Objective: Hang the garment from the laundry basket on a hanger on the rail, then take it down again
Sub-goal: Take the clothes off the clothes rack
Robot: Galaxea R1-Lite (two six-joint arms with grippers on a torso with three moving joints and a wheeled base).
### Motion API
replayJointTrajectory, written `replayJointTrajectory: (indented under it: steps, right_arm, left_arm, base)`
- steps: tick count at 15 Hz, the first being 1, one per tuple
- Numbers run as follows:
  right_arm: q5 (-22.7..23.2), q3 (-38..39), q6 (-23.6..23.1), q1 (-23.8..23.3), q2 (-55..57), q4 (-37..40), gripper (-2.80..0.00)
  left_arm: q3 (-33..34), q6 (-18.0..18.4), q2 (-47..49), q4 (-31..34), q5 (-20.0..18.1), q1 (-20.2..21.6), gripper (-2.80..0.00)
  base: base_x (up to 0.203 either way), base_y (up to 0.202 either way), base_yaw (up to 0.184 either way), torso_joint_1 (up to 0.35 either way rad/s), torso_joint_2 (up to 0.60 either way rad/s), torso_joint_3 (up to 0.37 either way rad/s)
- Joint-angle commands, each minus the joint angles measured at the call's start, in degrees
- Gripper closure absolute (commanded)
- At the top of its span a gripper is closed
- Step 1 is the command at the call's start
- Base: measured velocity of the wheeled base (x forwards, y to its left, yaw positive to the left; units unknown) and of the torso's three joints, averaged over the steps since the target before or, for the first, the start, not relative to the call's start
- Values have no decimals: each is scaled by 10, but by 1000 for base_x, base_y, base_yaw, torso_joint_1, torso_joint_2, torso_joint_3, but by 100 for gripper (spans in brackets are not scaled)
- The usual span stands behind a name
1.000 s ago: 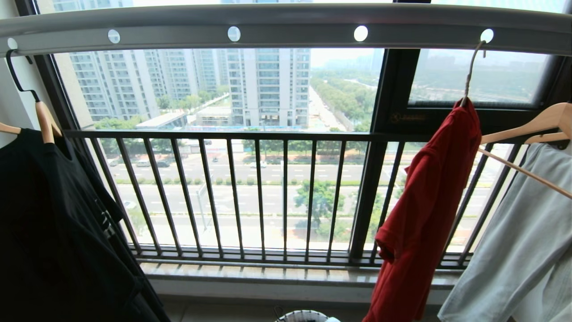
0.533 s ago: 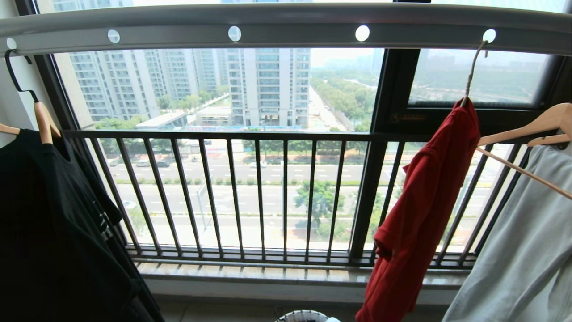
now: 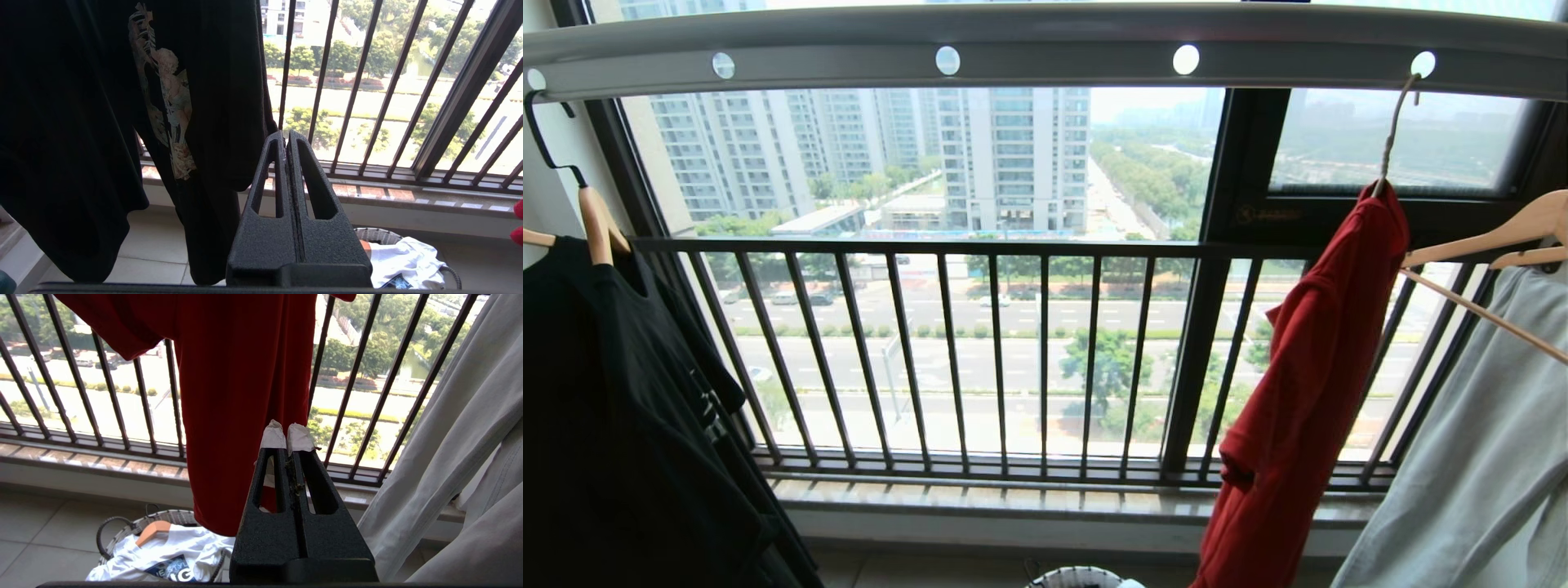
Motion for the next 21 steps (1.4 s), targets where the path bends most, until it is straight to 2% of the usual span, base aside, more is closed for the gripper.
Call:
replayJointTrajectory:
  steps: [1,6,12,16,18,21]
  right_arm:
    - [0,-20,-1,0,0,3,0]
    - [0,-127,-1,0,32,52,0]
    - [8,-226,0,0,134,60,0]
    - [52,-307,3,0,234,61,0]
    - [88,-367,31,0,280,90,0]
    - [161,-470,96,0,364,175,0]
  left_arm:
    - [0,0,1,0,0,0,0]
    - [0,-1,0,0,0,0,0]
    - [0,0,0,0,0,0,0]
    - [0,0,0,0,0,0,0]
    - [0,-1,0,0,1,0,0]
    - [0,-1,1,0,0,0,0]
  base:
    - [0,0,0,0,0,0]
    - [0,0,0,0,0,0]
    - [0,0,0,0,0,0]
    - [0,0,0,0,0,0]
    - [0,0,0,0,0,0]
    - [0,0,0,0,0,0]
